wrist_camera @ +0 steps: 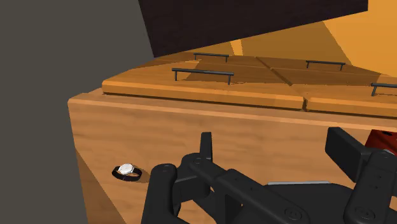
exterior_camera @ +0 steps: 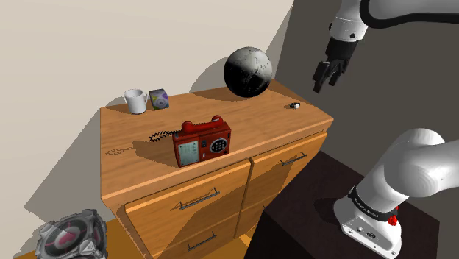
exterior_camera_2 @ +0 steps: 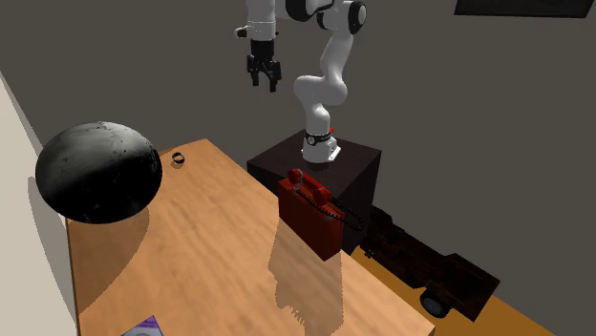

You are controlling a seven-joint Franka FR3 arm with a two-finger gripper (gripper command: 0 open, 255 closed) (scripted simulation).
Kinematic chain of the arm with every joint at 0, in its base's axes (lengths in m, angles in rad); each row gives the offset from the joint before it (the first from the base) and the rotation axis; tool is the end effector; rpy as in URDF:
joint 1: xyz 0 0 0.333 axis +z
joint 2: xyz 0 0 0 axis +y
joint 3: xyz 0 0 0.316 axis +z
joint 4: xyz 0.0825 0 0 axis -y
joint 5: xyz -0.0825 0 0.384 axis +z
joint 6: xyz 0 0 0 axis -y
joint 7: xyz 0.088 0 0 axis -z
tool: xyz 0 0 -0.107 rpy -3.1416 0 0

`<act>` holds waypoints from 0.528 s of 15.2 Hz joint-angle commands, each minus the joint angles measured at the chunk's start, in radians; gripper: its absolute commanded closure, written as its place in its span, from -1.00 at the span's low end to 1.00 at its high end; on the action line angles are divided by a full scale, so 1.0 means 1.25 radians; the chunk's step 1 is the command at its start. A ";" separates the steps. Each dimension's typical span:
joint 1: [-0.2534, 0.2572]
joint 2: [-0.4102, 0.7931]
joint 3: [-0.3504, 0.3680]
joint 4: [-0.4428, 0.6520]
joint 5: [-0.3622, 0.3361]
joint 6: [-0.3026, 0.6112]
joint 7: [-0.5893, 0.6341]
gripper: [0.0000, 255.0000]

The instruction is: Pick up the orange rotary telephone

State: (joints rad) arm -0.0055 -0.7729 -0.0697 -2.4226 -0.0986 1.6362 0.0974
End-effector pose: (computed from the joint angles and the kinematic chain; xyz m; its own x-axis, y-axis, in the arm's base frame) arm 0.3129 -0.0384 0.5600 0.9894 -0.1450 -0.0098 -0.1444 -0.9882 0.0508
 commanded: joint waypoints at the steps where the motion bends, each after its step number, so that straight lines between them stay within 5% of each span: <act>1: 0.000 0.000 0.000 0.000 0.000 0.000 0.000 -1.00; 8: 0.073 0.173 0.029 0.062 0.019 0.121 -0.063 -1.00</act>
State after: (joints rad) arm 0.0719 -0.5956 -0.0406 -2.3601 -0.0794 1.7607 0.0289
